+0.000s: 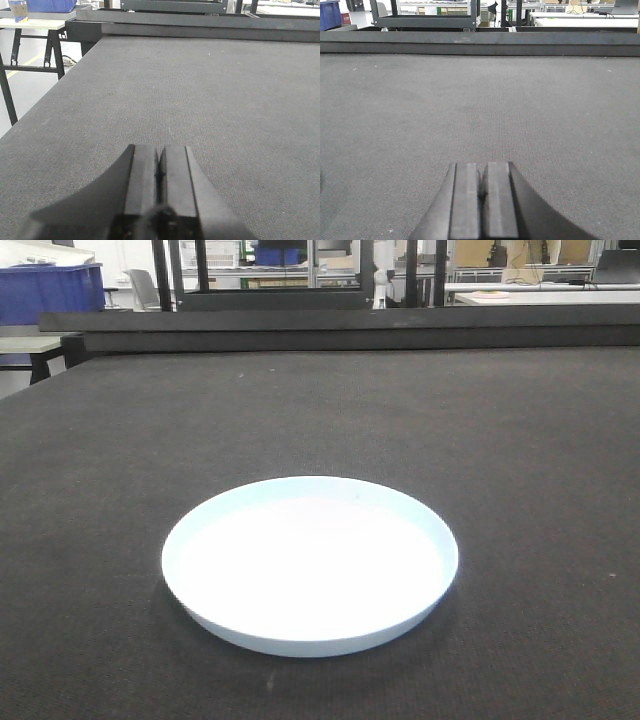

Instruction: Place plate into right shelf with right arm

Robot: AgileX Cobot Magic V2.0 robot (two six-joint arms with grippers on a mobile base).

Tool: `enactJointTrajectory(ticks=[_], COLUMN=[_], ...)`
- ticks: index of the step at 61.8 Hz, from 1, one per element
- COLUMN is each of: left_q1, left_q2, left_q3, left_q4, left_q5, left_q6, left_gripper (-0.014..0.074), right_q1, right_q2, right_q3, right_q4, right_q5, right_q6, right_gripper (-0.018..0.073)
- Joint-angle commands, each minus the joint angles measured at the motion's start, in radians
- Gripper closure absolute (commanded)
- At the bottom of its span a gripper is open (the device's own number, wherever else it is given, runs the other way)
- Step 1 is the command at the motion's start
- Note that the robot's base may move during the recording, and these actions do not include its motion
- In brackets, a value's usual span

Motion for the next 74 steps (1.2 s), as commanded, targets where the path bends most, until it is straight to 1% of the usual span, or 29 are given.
enactJointTrajectory(ticks=[1, 74], left_q1=[-0.005, -0.005], left_q2=[-0.007, -0.007], left_q3=[0.008, 0.008], left_q4=[-0.006, -0.006], left_q5=[-0.086, -0.086], left_q6=[-0.003, -0.003], left_gripper=[0.0643, 0.0643], right_q1=[-0.004, -0.004], right_q2=[-0.012, -0.012], right_q3=[-0.010, -0.010], right_q4=[-0.010, -0.010], right_q5=[-0.086, -0.086], right_q6=[-0.003, -0.003], right_gripper=[0.0503, 0.0503])
